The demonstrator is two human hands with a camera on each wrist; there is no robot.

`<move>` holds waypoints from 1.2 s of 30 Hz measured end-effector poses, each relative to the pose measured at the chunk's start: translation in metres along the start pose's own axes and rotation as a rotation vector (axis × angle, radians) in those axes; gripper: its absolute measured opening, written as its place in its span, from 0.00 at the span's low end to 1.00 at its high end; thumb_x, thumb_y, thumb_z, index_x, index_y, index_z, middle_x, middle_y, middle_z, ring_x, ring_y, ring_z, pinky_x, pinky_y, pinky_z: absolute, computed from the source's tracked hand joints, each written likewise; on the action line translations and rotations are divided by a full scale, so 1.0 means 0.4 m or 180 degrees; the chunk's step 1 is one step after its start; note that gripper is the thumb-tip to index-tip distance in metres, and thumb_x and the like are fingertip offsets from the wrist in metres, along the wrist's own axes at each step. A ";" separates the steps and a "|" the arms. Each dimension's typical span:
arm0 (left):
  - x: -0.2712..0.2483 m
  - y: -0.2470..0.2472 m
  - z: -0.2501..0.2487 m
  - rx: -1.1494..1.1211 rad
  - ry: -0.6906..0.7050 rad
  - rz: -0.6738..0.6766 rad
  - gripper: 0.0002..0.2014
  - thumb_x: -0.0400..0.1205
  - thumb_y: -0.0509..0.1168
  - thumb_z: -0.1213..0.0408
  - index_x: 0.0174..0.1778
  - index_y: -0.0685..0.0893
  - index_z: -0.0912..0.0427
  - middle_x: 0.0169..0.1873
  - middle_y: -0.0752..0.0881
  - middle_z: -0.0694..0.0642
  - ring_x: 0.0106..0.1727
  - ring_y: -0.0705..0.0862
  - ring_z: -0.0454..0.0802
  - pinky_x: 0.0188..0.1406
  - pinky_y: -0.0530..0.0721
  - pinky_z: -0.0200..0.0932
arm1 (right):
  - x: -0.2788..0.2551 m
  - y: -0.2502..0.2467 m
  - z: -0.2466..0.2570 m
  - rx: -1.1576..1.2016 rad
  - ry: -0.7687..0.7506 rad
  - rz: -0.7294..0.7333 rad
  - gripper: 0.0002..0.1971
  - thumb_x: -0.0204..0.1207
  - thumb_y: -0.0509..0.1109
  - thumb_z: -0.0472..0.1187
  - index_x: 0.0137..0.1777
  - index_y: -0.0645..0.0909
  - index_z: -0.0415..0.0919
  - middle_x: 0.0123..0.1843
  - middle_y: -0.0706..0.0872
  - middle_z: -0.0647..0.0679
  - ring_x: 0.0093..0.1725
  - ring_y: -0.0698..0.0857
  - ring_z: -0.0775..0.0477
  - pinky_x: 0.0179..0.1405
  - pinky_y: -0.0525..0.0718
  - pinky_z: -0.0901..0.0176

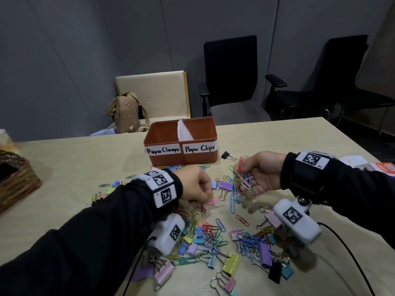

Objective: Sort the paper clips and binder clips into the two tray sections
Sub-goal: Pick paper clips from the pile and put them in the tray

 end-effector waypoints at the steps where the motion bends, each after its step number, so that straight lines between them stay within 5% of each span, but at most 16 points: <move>1: -0.006 -0.010 0.006 -0.0279 -0.0048 -0.0016 0.08 0.73 0.73 0.77 0.34 0.84 0.60 0.24 0.85 0.51 0.23 0.84 0.42 0.25 0.82 0.32 | 0.000 0.005 0.002 0.0049 -0.0003 0.0054 0.09 0.74 0.53 0.34 0.42 0.75 0.40 0.38 0.85 0.36 0.29 0.84 0.42 0.30 0.87 0.56; 6: -0.029 -0.046 0.010 -0.0596 -0.0130 -0.0160 0.11 0.75 0.66 0.81 0.47 0.86 0.63 0.21 0.84 0.52 0.18 0.80 0.39 0.20 0.76 0.29 | 0.015 0.030 0.006 -0.0238 0.0012 0.0235 0.14 0.71 0.65 0.51 0.35 0.76 0.40 0.35 0.82 0.40 0.26 0.79 0.48 0.25 0.80 0.65; 9: -0.033 -0.043 0.017 -0.0463 -0.0199 -0.0164 0.09 0.76 0.66 0.79 0.46 0.87 0.63 0.22 0.81 0.52 0.16 0.79 0.37 0.18 0.74 0.27 | 0.026 0.034 0.009 -0.0556 -0.0043 0.0053 0.10 0.73 0.67 0.43 0.35 0.73 0.40 0.29 0.81 0.43 0.21 0.76 0.52 0.19 0.74 0.69; 16: -0.038 -0.014 0.007 -0.0418 -0.0053 -0.0057 0.04 0.76 0.69 0.74 0.41 0.89 0.64 0.25 0.85 0.51 0.23 0.83 0.37 0.27 0.81 0.32 | 0.038 0.024 0.009 -0.0633 -0.0083 -0.0151 0.13 0.84 0.52 0.26 0.50 0.78 0.38 0.31 0.82 0.41 0.21 0.77 0.52 0.16 0.74 0.68; 25: -0.014 0.068 -0.078 0.1004 0.0406 0.0037 0.10 0.78 0.69 0.68 0.51 0.91 0.56 0.49 0.91 0.50 0.49 0.87 0.45 0.48 0.85 0.38 | 0.031 0.021 0.040 -0.0406 -0.0335 -0.0135 0.14 0.83 0.51 0.24 0.51 0.77 0.35 0.33 0.78 0.42 0.23 0.76 0.53 0.17 0.75 0.67; 28: -0.030 0.085 -0.076 0.1182 0.0613 0.0294 0.15 0.76 0.70 0.68 0.58 0.89 0.50 0.52 0.86 0.50 0.48 0.83 0.45 0.48 0.81 0.39 | 0.029 0.014 0.031 -0.0402 -0.0302 -0.0159 0.14 0.83 0.51 0.24 0.51 0.77 0.36 0.33 0.79 0.43 0.24 0.77 0.53 0.16 0.76 0.66; 32: -0.046 0.108 -0.075 0.1766 0.0801 0.0479 0.25 0.74 0.74 0.62 0.68 0.82 0.44 0.61 0.77 0.53 0.61 0.77 0.52 0.58 0.79 0.45 | 0.031 0.008 0.018 -0.0401 -0.0292 -0.0238 0.14 0.83 0.51 0.23 0.49 0.78 0.35 0.29 0.81 0.44 0.24 0.77 0.52 0.15 0.75 0.66; 36: -0.041 0.119 -0.094 0.1821 0.0977 0.0431 0.21 0.76 0.74 0.61 0.66 0.85 0.48 0.59 0.82 0.52 0.60 0.80 0.50 0.51 0.75 0.38 | 0.033 0.018 0.010 -0.0408 -0.0289 -0.0243 0.14 0.83 0.51 0.22 0.49 0.77 0.34 0.28 0.80 0.41 0.18 0.77 0.53 0.15 0.75 0.67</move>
Point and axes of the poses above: each hand's wrist, its own x-axis towards the middle knuckle, its own y-axis out of the palm, z = x × y, the point moved 7 cm from there along x, towards the middle knuckle
